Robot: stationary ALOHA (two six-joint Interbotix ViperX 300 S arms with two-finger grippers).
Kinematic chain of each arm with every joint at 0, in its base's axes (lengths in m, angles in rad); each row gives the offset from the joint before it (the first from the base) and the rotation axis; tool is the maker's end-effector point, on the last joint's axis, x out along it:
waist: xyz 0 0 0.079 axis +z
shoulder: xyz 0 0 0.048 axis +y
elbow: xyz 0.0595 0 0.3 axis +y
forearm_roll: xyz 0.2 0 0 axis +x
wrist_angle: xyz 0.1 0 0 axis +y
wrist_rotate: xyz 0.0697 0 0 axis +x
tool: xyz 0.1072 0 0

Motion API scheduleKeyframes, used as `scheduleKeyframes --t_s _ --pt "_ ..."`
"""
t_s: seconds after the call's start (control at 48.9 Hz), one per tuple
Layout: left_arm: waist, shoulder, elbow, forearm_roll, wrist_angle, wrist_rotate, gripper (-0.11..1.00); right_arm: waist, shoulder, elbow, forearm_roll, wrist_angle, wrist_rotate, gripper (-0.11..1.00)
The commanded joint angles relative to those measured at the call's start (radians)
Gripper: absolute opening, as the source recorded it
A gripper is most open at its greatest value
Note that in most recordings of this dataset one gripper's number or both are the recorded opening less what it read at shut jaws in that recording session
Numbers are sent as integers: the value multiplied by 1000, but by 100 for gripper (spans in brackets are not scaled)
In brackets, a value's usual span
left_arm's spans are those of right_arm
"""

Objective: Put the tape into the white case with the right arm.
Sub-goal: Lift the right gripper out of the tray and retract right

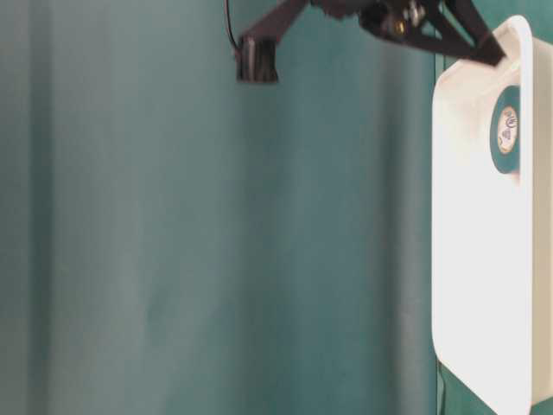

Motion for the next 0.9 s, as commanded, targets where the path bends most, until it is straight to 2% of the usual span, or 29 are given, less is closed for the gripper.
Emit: scheduleKeyframes --t_s 0.0,0.205,0.368,0.634,0.88 --pt "0 6 -14 -2 -3 -2 0 -3 -81 28 -3 -9 2 64" --pt "0 6 -14 -2 -3 0 0 -3 -252 160 -3 -25 3 64" --pt "5 2 -14 -2 -3 0 0 -2 -337 232 -3 -58 2 64" --pt "6 -29 -9 -2 5 0 0 6 -348 270 -3 -115 -2 64" --pt "6 -32 -9 -2 29 -2 0 109 -347 288 -3 -115 -3 64"
